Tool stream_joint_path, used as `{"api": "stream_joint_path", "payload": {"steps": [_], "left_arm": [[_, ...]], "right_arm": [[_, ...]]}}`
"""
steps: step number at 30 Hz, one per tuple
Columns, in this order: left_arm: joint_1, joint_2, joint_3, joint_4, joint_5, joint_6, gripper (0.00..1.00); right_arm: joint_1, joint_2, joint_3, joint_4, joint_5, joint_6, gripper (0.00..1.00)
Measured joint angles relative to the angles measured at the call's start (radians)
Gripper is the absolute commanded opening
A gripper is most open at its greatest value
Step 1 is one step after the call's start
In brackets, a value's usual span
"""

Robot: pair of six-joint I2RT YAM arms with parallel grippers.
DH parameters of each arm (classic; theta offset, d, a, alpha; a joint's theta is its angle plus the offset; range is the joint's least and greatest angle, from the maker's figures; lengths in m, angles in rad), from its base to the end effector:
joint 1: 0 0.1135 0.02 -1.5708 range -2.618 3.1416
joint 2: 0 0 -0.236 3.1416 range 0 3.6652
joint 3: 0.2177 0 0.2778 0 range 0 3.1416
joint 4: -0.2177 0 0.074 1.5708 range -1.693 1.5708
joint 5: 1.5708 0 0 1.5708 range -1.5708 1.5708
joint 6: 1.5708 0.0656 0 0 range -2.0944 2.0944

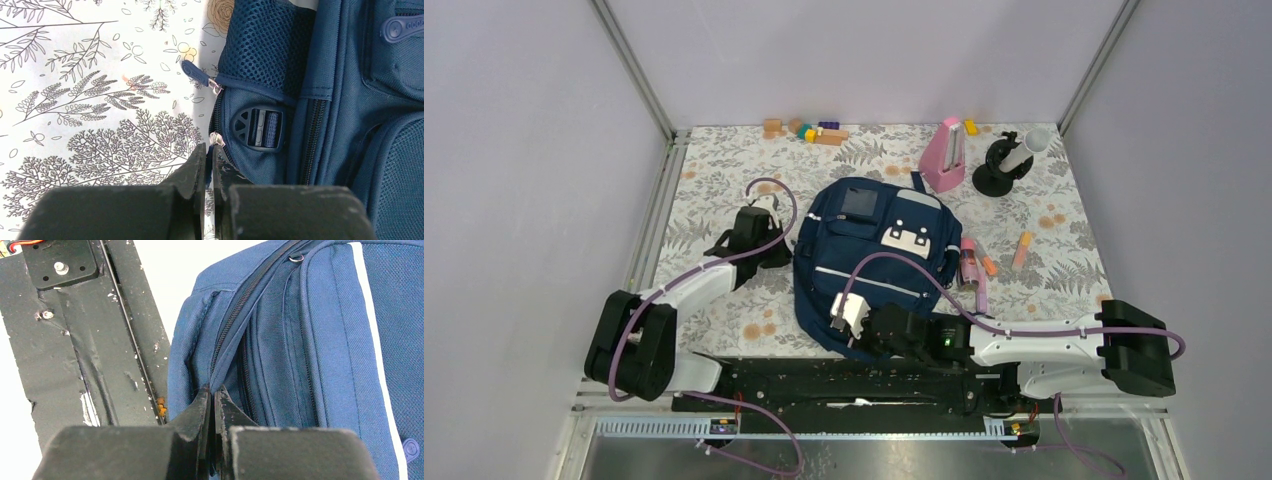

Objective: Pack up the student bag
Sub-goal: Zip the student bag at the center of the board.

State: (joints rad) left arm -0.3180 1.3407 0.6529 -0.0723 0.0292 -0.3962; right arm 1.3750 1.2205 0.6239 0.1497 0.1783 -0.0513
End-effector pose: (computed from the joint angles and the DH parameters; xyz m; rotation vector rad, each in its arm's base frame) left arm 0.2986 -0.1003 0.1213 -0.0776 2.3622 -0.3868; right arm 0.0741 0.3136 0.1725 -1.2662 1.6419 0.6551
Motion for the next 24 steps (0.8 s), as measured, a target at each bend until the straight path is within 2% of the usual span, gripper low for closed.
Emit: {"api": "stream_joint_path", "payload": {"steps": [6,7,8,10,13,18,24], "left_arm": [[0.018,0.027,0.017,0.000,0.041,0.001,0.00],[0.020,0.027,0.018,0.000,0.047,0.001,0.00],[0.022,0.027,0.018,0.001,0.051,0.001,0.00],[0.026,0.026,0.017,0.006,0.059,0.001,0.00],[0.039,0.008,-0.003,0.061,0.050,0.000,0.00],[0.056,-0.058,-0.056,0.153,0.046,0.000,0.00],[0.058,-0.084,-0.091,0.183,0.046,0.000,0.00]], "right_arm": [[0.000,0.000,-0.001,0.000,0.005,0.000,0.00],[0.000,0.000,-0.001,0.000,0.007,0.002,0.04],[0.000,0.000,-0.001,0.000,0.009,0.006,0.13],[0.000,0.000,-0.001,0.001,0.015,0.012,0.38],[0.023,0.002,0.001,-0.004,0.006,0.022,0.57],[0.047,0.050,0.082,-0.058,0.019,0.011,0.61],[0.043,0.176,0.248,-0.096,0.044,-0.001,0.63]]}}
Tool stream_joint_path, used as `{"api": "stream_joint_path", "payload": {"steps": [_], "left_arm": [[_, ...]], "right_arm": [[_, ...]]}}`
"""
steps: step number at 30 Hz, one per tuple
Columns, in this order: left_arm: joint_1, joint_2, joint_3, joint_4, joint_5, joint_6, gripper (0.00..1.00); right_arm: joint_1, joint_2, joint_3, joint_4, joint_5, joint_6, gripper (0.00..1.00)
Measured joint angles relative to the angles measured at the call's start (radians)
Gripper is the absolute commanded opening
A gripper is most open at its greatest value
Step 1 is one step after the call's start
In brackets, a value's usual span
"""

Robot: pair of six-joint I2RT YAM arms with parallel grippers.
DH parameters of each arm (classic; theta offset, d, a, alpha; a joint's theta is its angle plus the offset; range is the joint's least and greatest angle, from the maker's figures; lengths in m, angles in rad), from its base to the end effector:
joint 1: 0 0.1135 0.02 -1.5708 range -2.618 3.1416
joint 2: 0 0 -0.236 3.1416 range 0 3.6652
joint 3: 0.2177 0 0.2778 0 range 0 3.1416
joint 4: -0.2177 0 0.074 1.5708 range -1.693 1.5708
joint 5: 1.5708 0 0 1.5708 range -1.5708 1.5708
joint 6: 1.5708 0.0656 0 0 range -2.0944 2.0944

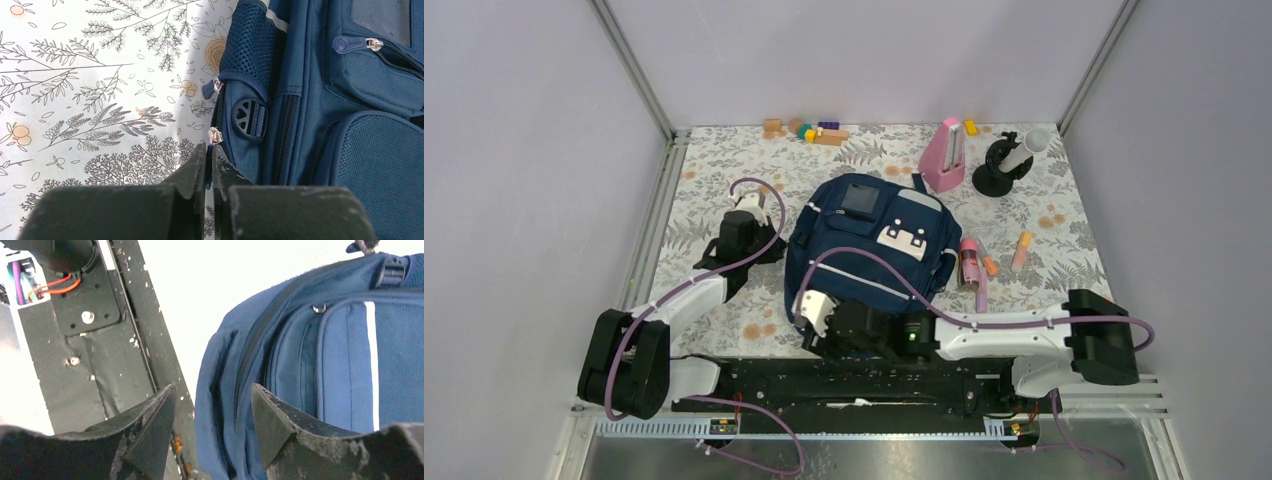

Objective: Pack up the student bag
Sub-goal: Zip the student bag at the center of the board.

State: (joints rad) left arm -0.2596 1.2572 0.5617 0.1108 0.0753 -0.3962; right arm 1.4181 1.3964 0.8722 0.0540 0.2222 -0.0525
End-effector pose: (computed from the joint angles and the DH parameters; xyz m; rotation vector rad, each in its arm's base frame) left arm 0.2985 -0.0844 0.1333 -0.1052 2.1872 -0.4569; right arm 0.0701 0.3604 0.1996 -1.2913 1.6401 0.6259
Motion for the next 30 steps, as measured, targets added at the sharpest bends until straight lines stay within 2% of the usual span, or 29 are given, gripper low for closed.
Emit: {"api": "stream_joint_path", "payload": {"steps": [4,7,8,11,12,19,30], "left_arm": [[0.000,-0.007,-0.002,0.003,0.000,0.000,0.00],[0.000,-0.007,-0.002,0.003,0.000,0.000,0.00],[0.000,-0.008,-0.002,0.003,0.000,0.000,0.00],[0.000,-0.013,-0.002,0.003,0.001,0.000,0.00],[0.000,-0.016,-0.003,0.003,0.001,0.000,0.00],[0.000,-0.019,-0.003,0.003,0.001,0.000,0.00],[-0.006,0.079,0.024,-0.012,0.033,0.000,0.00]], "right_arm": [[-0.011,0.113,0.099,-0.012,0.009,-0.024,0.62],[-0.029,0.205,0.159,-0.035,0.021,-0.045,0.55],[-0.034,0.226,0.168,-0.046,0.022,-0.049,0.46],[-0.045,0.262,0.176,-0.071,0.021,-0.055,0.08],[-0.046,0.267,0.176,-0.077,0.021,-0.053,0.00],[-0.050,0.246,0.149,-0.060,0.016,-0.036,0.00],[-0.075,0.060,-0.037,0.006,-0.094,-0.019,0.00]]}}
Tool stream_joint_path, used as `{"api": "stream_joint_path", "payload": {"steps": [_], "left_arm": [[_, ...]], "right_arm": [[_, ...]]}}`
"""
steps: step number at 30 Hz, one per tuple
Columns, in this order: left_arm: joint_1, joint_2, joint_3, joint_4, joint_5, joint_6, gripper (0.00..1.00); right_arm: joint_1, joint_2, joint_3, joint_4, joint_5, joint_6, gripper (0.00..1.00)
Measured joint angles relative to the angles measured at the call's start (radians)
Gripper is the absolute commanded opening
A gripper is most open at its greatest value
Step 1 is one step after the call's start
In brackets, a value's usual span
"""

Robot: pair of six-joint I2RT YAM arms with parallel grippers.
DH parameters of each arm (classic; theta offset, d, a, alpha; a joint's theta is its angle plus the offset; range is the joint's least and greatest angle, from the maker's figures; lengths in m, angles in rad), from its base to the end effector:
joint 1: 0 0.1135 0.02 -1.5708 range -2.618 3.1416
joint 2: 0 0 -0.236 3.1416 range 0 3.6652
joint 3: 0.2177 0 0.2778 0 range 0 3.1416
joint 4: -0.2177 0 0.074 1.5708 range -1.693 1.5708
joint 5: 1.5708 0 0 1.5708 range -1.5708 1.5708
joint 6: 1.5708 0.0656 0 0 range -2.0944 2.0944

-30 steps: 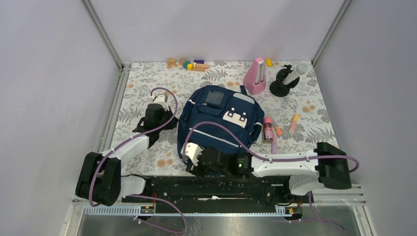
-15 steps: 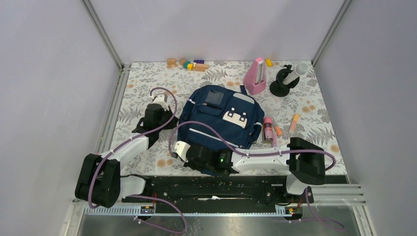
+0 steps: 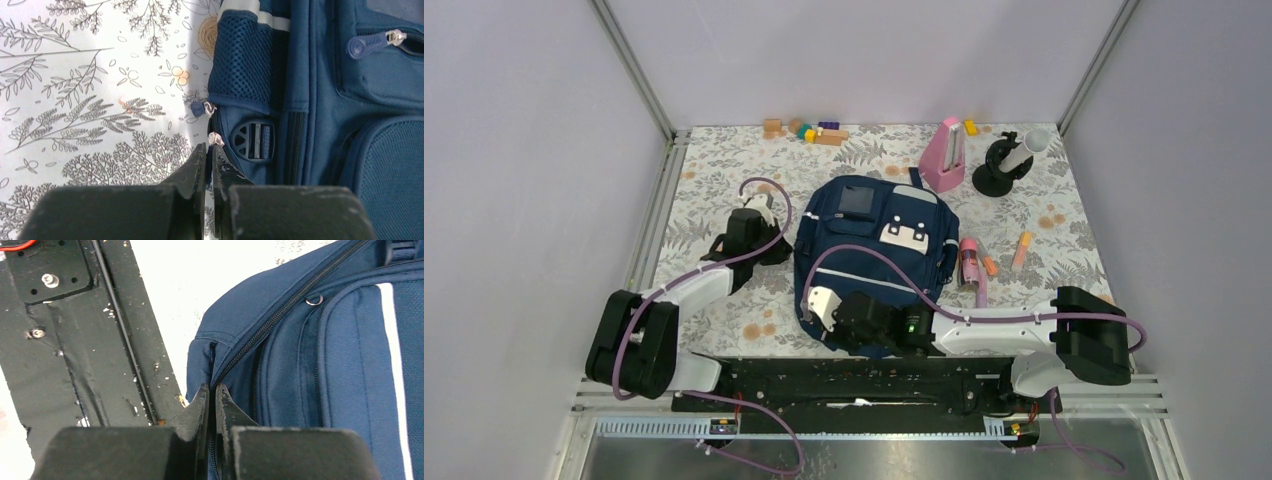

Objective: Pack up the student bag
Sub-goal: Zip the student bag at the center of the board.

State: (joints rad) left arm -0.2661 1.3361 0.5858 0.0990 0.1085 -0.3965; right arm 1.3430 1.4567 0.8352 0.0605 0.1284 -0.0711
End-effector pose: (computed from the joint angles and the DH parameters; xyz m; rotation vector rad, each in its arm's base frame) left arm 0.3022 -0.0897 0.1176 -0.0866 2.2596 -0.4801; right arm 0.0909 0.3550 0.1648 -1.3619 1.7136 0.6049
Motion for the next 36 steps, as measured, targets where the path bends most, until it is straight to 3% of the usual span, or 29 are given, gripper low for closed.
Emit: {"api": "stream_joint_path", "payload": {"steps": [6,8,10,12,16,21,24,25,28,29,31,36], "left_arm": [[-0.001,0.042,0.036,-0.021,0.016,0.000,0.00],[-0.001,0.042,0.043,-0.033,0.016,0.001,0.00],[-0.001,0.042,0.049,-0.042,0.015,0.001,0.00],[0.000,0.041,0.050,-0.040,-0.009,0.004,0.00],[0.005,0.026,0.056,-0.022,-0.084,0.009,0.00],[0.015,-0.008,0.072,-0.063,-0.181,0.005,0.00],[0.043,-0.014,0.087,-0.108,-0.235,-0.010,0.17],[0.055,-0.015,0.089,-0.120,-0.253,-0.018,0.29],[0.084,-0.028,0.105,-0.148,-0.308,-0.024,0.79],[0.093,-0.036,0.116,-0.158,-0.317,-0.035,0.86],[0.102,-0.061,0.141,-0.182,-0.332,-0.053,0.92],[0.101,-0.122,0.232,-0.283,-0.319,-0.091,0.95]], "right_arm": [[-0.004,-0.011,-0.020,0.033,-0.010,0.010,0.00],[-0.005,-0.021,-0.021,0.032,-0.008,0.012,0.17],[-0.005,-0.033,-0.021,0.029,-0.002,0.014,0.44],[-0.003,-0.054,-0.021,0.004,-0.010,0.031,0.58],[0.020,-0.135,-0.017,-0.070,0.012,0.048,0.72],[-0.021,-0.253,-0.014,-0.139,0.082,0.085,0.79],[-0.119,-0.333,-0.019,-0.169,0.094,0.123,0.86],[-0.159,-0.365,-0.026,-0.175,0.098,0.135,0.87],[-0.270,-0.448,-0.058,-0.191,0.099,0.174,0.91],[-0.310,-0.471,-0.071,-0.195,0.097,0.190,0.91],[-0.384,-0.500,-0.097,-0.208,0.095,0.222,0.91],[-0.547,-0.502,-0.136,-0.232,0.061,0.320,0.91]]}}
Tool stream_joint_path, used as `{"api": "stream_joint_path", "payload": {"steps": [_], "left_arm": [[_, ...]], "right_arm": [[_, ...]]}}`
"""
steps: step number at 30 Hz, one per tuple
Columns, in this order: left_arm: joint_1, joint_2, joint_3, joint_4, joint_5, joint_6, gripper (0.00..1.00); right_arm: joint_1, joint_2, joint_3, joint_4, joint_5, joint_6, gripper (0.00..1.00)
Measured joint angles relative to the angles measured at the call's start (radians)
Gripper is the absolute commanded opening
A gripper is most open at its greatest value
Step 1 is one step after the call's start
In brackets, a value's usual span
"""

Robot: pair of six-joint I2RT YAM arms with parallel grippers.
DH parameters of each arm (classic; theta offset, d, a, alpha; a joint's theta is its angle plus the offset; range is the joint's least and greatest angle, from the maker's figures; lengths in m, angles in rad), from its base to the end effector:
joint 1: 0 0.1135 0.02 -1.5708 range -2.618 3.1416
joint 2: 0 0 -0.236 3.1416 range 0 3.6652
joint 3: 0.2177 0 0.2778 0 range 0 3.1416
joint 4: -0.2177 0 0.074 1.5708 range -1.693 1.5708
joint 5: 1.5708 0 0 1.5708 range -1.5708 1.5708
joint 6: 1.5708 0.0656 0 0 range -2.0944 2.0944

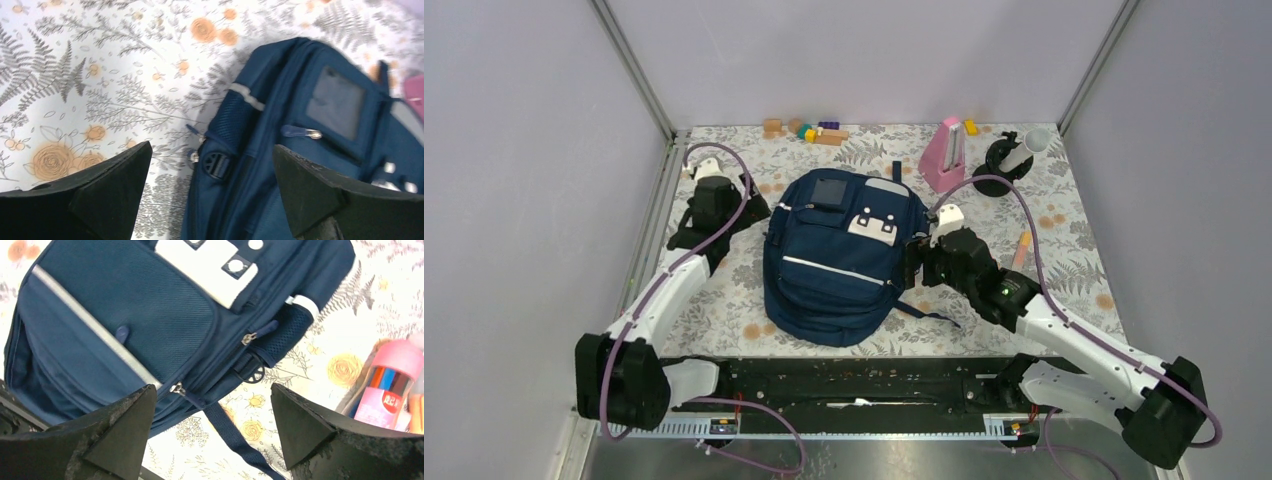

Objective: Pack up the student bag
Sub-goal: Zip the student bag at the center of the board, then unzip the student bag at the center of the board.

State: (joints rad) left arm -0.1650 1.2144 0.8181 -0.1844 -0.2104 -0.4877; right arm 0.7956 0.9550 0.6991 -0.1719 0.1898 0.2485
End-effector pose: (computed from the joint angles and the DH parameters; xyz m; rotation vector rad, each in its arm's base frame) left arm 0.3244 -0.0401 0.2095 -0.4637 2.0903 -0.1562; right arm 0.2099 0.1965 0.2381 -0.4265 1.9776 0.4809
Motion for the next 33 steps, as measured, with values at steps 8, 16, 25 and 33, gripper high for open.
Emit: {"api": "stream_joint_path", "payload": {"steps": [8,16,25,33], "left_arm": [[-0.037,-0.039,0.236,-0.222,0.163,0.006,0.95],[-0.074,-0.050,0.356,-0.351,0.245,0.151,0.97],[-0.105,-0.058,0.251,-0.353,0.294,0.208,0.98],[-0.157,-0.109,0.219,-0.352,0.276,0.236,0.98]], "right_arm": [[-0.163,0.051,-0.038,0.039,-0.101,0.212,0.80],[-0.184,0.114,-0.105,0.255,-0.154,0.467,0.68],[-0.185,0.275,-0.122,0.409,-0.095,0.617,0.60],[-0.186,0.371,-0.150,0.485,0.004,0.682,0.56]]}}
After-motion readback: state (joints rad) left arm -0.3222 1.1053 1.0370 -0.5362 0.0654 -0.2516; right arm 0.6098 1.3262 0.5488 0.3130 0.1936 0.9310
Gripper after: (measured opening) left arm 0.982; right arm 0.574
